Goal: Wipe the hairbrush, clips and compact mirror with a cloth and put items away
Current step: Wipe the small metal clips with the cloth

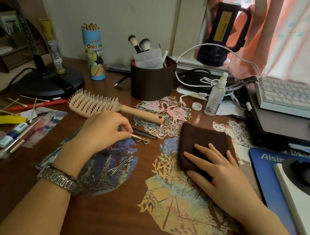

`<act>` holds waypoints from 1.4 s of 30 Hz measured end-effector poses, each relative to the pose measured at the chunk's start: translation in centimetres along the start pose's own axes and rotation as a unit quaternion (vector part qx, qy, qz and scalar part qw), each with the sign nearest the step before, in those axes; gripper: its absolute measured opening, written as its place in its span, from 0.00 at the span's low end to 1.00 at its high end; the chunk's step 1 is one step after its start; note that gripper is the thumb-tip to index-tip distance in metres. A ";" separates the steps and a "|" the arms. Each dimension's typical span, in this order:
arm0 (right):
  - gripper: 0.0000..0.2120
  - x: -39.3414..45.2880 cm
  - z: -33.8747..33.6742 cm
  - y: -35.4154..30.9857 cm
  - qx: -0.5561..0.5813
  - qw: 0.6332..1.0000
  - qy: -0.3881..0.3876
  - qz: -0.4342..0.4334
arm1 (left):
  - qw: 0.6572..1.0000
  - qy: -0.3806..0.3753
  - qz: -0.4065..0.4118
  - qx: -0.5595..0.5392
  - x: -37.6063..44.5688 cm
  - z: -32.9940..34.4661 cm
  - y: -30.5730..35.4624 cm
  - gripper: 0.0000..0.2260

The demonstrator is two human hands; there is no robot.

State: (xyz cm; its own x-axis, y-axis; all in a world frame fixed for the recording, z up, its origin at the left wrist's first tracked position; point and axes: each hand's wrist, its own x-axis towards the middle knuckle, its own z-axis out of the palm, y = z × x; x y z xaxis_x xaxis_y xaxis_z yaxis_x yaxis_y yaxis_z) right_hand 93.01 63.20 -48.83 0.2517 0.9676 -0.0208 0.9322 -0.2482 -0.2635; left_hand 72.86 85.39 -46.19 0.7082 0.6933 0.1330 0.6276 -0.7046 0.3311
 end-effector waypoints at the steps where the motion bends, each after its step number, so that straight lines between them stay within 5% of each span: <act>1: 0.26 0.0 0.0 0.0 0.002 1.000 0.002 -0.001 | 1.000 0.000 -0.002 0.005 0.0 0.0 -0.1 0.03; 11: 0.25 0.0 0.1 0.2 -0.002 1.000 -0.003 0.000 | 0.985 -0.012 0.014 -0.173 -0.5 -1.5 -0.3 0.04; 17: 0.26 0.0 0.0 0.1 0.003 1.000 0.002 -0.001 | 0.960 -0.207 0.026 -0.185 -1.1 -2.2 0.5 0.06; 25: 0.26 0.0 0.0 0.1 0.004 1.000 -0.003 -0.002 | 0.950 -0.253 0.037 -0.180 -1.2 -1.8 0.9 0.05; 42: 0.26 -0.1 0.0 0.0 0.003 1.000 0.001 -0.003 | 0.953 -0.153 0.024 -0.262 -0.4 -0.4 1.6 0.04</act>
State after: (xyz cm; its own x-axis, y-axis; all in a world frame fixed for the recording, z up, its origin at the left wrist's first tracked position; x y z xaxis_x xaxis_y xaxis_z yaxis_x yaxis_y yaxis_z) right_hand 93.03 63.13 -48.83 0.2472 0.9688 -0.0181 0.9321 -0.2429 -0.2686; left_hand 73.50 84.04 -45.37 0.8440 0.5283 -0.0923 0.4010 -0.5074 0.7627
